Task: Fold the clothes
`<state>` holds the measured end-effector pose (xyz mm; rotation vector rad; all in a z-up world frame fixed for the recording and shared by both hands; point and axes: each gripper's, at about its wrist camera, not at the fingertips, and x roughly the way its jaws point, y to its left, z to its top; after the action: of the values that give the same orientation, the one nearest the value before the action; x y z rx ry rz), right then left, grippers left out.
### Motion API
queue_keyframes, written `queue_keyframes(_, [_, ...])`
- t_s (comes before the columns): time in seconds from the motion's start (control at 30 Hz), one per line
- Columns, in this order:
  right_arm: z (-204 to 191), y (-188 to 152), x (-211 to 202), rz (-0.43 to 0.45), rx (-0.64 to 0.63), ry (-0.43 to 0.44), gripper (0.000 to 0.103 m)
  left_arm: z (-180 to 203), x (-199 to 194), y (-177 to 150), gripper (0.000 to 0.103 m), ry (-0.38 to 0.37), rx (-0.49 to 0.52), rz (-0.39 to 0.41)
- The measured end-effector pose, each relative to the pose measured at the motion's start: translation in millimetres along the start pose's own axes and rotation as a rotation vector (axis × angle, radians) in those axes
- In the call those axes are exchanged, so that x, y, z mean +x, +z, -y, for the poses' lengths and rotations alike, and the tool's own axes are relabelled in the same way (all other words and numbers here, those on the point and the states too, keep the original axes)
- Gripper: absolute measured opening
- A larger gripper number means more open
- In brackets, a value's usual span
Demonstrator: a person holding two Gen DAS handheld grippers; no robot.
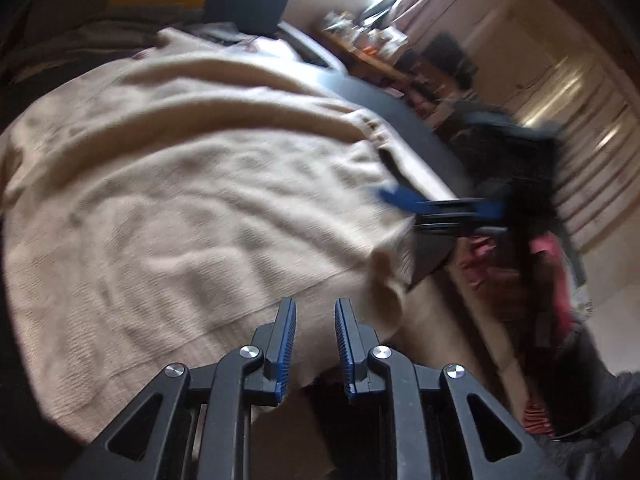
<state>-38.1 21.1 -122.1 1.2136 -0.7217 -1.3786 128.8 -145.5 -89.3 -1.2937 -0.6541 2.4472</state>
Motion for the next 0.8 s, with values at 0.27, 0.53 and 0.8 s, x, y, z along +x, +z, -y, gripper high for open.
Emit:
queue_keyframes(0.27, [22, 19, 62, -0.101, 0.019, -0.065, 0.103, 68, 40, -7, 0.02, -0.159, 0.27, -0.123])
queue_keyframes(0.53, [39, 24, 64, -0.215, 0.04, -0.018, 0.103, 51, 79, 10, 0.021, -0.084, 0.134, -0.134])
queue_keyframes(0.8, [35, 23, 70, -0.256, -0.014, -0.035, 0.103, 38, 80, 11, 0.023, 0.003, 0.03, -0.152])
